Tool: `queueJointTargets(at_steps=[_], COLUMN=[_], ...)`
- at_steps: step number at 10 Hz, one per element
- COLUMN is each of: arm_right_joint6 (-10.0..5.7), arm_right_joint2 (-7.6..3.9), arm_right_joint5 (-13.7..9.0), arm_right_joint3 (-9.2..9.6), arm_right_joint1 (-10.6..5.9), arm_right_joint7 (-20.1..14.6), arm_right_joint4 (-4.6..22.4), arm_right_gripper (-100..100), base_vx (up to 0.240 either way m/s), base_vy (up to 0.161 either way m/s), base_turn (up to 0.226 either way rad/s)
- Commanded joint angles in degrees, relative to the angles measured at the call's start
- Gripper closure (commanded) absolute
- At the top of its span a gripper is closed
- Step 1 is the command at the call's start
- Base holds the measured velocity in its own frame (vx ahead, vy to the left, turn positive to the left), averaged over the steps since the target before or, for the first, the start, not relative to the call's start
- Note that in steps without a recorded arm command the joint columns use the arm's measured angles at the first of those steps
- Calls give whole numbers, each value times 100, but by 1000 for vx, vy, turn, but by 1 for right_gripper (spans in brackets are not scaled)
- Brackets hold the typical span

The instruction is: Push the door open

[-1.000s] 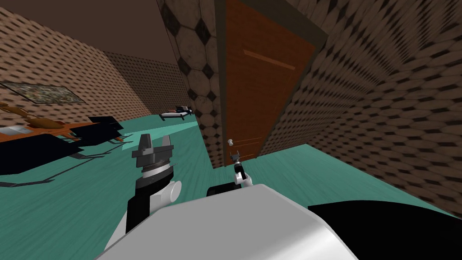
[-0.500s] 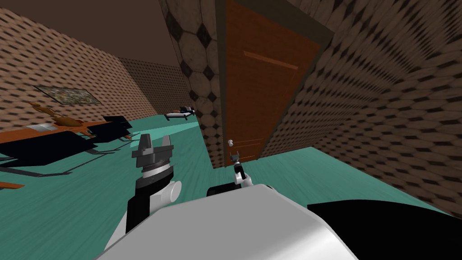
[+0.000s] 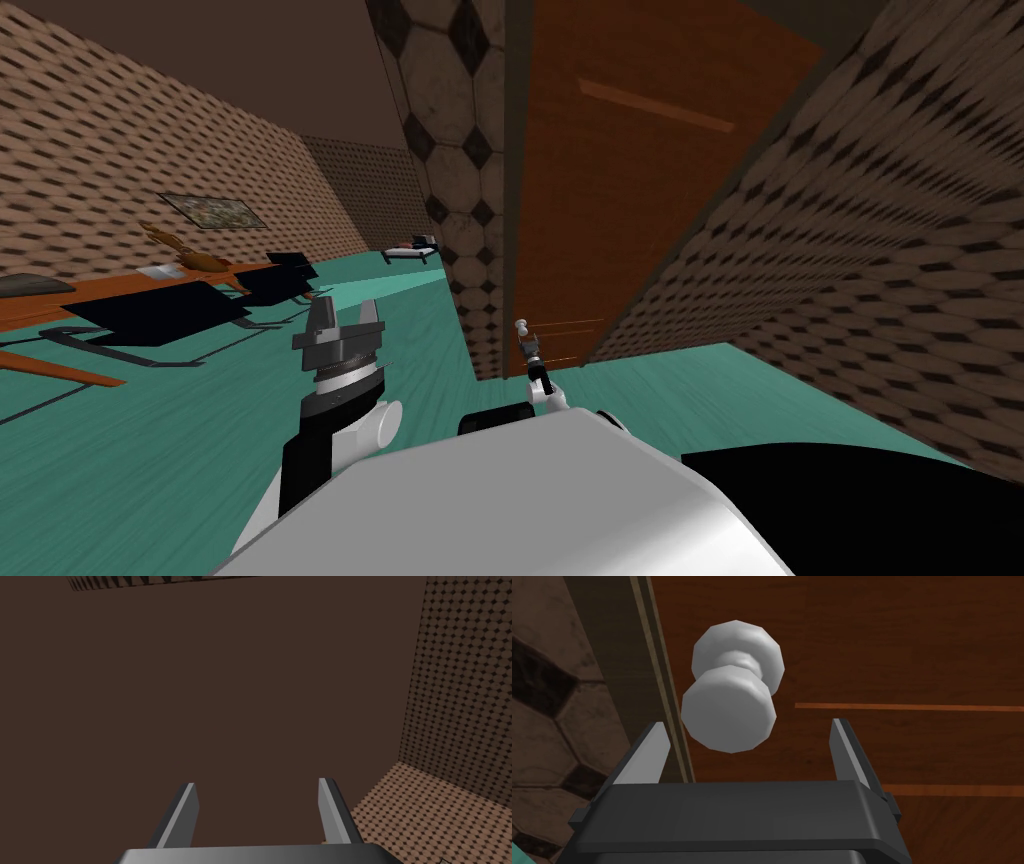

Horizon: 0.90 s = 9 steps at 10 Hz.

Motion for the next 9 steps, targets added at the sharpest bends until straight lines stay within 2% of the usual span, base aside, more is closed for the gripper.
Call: queueJointTargets(at_steps=[1, 2, 3, 4, 9], arm_right_joint6=[-46, -59, -60, -60, -60], arm_right_joint2=[6, 65, 34, 34, 34], arm_right_joint5=[-54, -95, -71, -71, -71], arm_right_joint3=[-79, -138, -103, -103, -103], arm_right_joint1=[-50, -63, -71, -71, -71], arm_right_joint7=[-43, -63, -58, -58, -58], arm_right_joint4=[91, 112, 126, 126, 126], arm_right_gripper=[-100, -100, -100, 100, 100], base_vx=[194, 202, 93, -13, -17], base_vy=[2, 2, -3, 5, 2], base_turn=[105, 155, 33, -8, -1])
